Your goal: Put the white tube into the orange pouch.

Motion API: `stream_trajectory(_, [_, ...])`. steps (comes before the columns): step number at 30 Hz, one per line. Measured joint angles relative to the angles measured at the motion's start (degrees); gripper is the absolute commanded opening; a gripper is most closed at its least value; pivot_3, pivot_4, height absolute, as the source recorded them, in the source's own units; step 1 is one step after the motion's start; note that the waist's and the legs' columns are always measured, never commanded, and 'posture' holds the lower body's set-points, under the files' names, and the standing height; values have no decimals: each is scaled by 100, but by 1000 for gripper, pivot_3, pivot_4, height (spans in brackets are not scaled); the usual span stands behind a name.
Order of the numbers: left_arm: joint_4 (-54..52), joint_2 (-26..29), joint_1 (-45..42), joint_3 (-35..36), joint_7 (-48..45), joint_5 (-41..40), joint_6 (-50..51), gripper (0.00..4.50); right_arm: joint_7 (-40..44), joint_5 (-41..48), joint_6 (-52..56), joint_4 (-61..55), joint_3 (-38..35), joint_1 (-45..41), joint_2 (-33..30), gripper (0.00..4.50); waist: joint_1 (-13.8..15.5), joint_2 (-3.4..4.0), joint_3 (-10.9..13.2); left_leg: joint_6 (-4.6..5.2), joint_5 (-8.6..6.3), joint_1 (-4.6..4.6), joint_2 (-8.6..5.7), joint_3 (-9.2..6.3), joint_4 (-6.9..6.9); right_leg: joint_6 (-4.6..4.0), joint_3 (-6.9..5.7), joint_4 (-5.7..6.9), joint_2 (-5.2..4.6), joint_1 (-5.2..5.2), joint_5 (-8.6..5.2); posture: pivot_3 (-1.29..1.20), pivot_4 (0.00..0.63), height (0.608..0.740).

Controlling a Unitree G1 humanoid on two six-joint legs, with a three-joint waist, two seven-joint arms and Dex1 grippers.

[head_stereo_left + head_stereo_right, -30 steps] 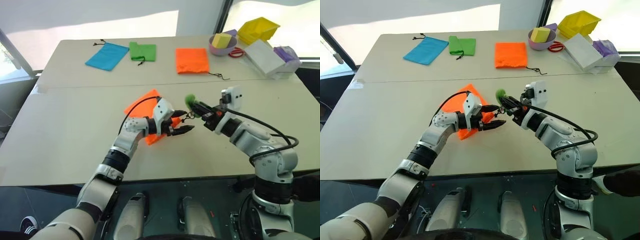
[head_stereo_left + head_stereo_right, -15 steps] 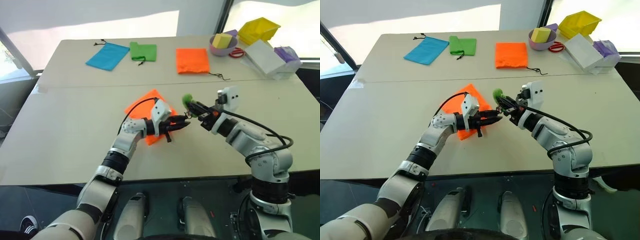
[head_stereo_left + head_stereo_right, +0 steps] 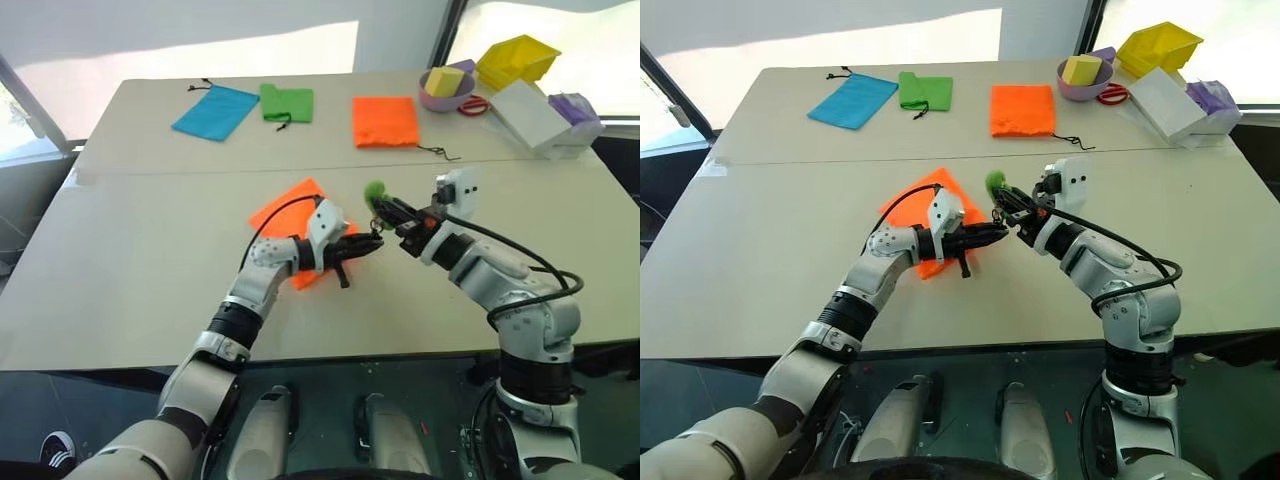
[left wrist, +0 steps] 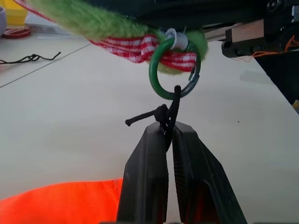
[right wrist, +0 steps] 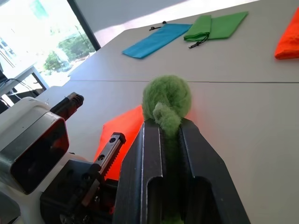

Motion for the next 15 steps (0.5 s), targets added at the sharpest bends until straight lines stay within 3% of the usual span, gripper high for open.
stream_trajectory(15, [-260, 508, -198, -569, 54, 959, 56, 218, -588, -183, -527, 896, -468, -365, 29, 0, -6, 1, -2, 0, 0, 8, 11, 5, 8, -11, 0, 1, 6, 7, 10, 0, 150, 740])
